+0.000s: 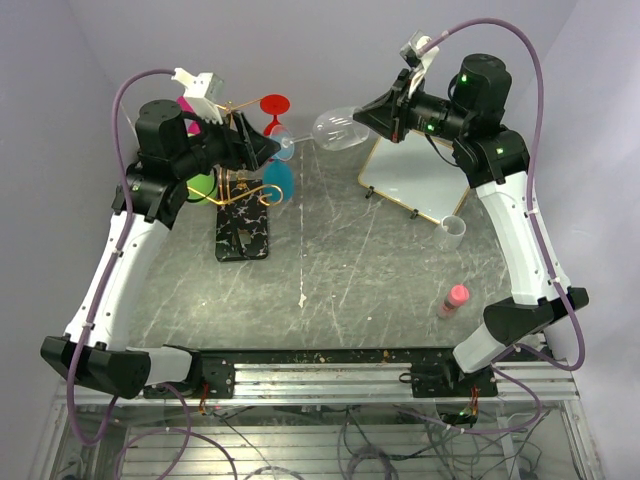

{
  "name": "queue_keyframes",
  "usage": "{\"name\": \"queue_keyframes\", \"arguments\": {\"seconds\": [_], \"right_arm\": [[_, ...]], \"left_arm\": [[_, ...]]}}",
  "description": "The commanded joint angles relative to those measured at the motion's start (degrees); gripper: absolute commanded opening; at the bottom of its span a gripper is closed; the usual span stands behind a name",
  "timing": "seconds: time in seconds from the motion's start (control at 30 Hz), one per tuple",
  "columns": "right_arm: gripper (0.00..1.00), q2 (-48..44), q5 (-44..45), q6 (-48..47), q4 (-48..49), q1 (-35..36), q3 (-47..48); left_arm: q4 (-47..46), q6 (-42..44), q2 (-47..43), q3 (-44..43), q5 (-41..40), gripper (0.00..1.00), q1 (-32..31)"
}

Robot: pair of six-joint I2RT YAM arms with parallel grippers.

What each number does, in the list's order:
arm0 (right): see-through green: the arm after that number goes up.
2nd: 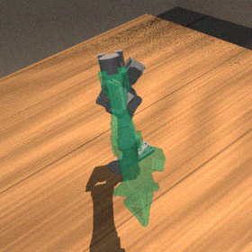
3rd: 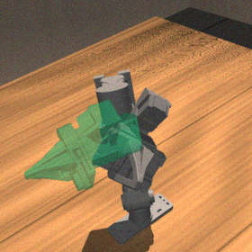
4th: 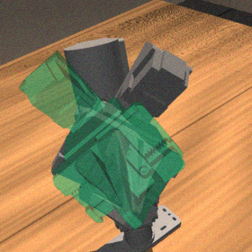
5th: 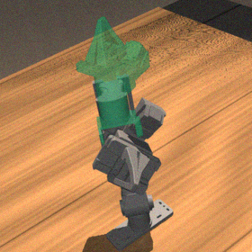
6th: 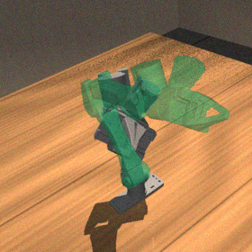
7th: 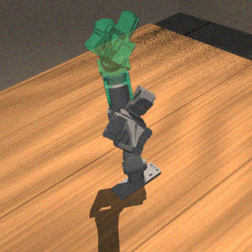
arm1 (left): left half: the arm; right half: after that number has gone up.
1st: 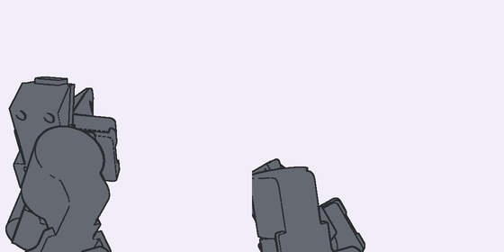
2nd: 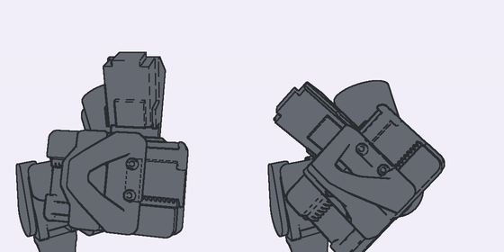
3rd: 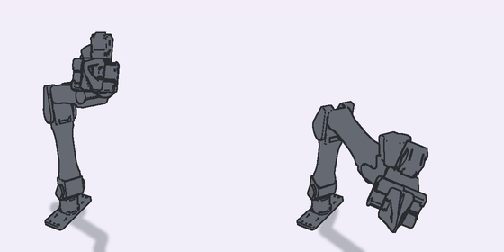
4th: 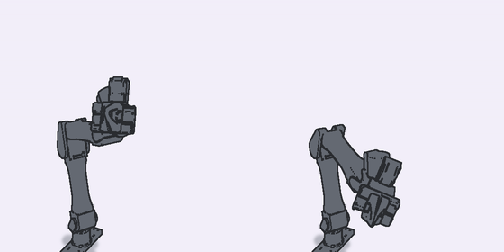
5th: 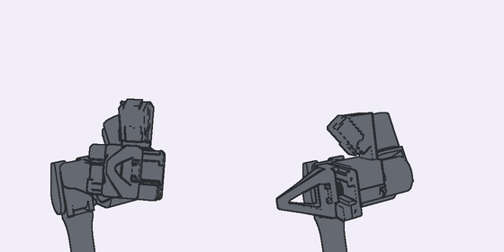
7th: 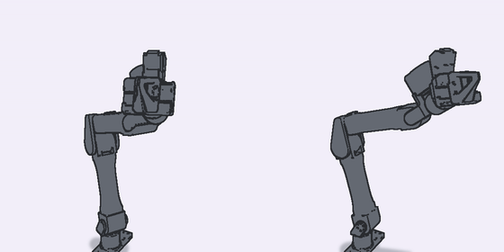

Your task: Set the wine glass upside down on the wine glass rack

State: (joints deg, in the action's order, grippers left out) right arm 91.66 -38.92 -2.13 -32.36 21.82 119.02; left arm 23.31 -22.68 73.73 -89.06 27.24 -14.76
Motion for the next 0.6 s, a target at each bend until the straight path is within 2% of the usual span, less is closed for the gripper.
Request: {"name": "queue_keyframes", "arguments": {"seconds": [0.0,0.3,0.57], "right_arm": [[0.0,-0.92,-2.48,1.07,4.16,0.32,0.05],[0.0,-1.38,-3.14,0.85,4.45,0.32,-0.13],[0.0,-1.62,-3.84,0.85,4.57,0.28,-0.46]], "left_arm": [[-2.83,-0.99,0.11,0.59,1.32,0.77,0.53],[-4.36,-3.36,1.65,1.81,5.26,0.58,0.44],[-5.12,-4.56,2.11,2.54,6.16,0.5,0.44]]}}
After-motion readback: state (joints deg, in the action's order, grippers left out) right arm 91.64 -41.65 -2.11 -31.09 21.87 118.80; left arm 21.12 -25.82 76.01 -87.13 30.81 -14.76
